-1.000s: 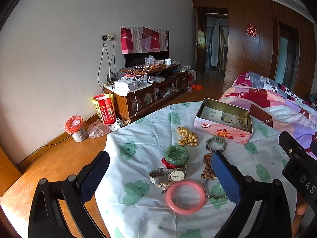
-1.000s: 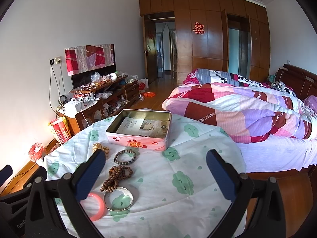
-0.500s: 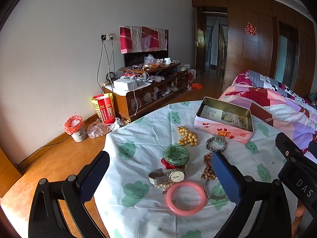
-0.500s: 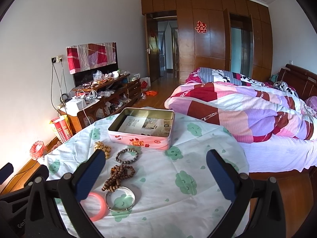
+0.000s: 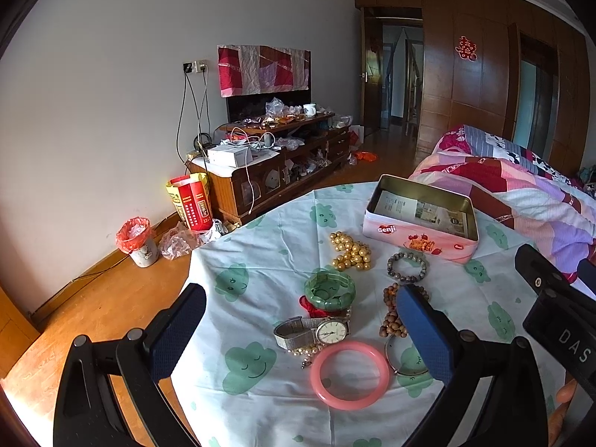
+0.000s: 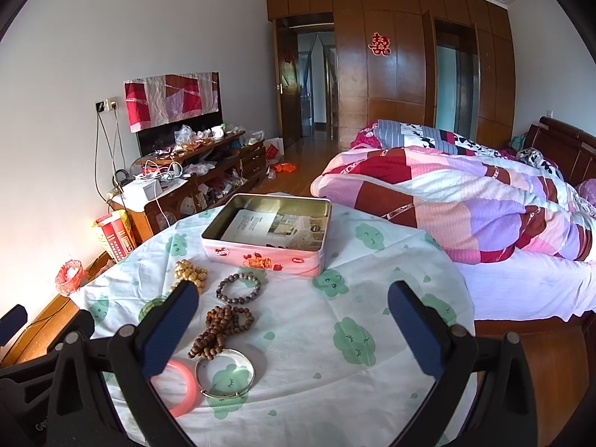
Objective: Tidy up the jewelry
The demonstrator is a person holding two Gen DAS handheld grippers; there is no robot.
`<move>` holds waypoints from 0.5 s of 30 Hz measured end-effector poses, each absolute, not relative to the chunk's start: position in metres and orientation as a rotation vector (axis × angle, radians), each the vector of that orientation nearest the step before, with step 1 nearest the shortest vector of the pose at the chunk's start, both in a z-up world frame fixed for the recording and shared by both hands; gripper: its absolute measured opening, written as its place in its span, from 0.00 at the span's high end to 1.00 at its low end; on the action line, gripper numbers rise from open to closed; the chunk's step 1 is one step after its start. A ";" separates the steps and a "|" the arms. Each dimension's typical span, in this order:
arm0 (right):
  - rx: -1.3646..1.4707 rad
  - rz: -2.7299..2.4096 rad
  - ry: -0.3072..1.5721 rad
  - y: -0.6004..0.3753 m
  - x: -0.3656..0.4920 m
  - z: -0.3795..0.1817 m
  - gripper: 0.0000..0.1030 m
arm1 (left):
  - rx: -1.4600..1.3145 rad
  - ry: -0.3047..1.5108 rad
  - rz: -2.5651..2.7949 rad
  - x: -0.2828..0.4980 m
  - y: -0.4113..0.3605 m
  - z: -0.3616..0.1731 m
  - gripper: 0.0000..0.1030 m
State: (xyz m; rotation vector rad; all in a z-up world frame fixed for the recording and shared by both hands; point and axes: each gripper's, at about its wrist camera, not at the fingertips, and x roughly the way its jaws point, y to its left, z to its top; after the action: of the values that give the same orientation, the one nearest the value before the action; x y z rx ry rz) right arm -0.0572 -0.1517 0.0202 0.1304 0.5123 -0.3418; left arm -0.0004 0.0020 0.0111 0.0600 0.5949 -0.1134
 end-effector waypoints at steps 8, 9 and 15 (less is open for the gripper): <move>0.157 -0.284 0.579 -0.167 -0.049 -0.005 0.20 | 0.086 0.681 -0.116 0.011 0.025 -0.025 0.01; 0.159 -0.276 0.608 -0.171 -0.047 -0.012 0.23 | 0.086 0.704 -0.124 0.013 0.030 -0.032 0.01; 0.266 -0.138 0.754 -0.187 -0.041 -0.047 0.39 | 0.072 0.786 -0.135 0.017 0.051 -0.062 0.01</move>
State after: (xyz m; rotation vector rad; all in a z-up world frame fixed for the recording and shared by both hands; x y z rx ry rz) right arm -0.0412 -0.1866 -0.0469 0.2657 0.7539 -0.1375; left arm 0.0168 0.0513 -0.0623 0.0716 0.7860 -0.1350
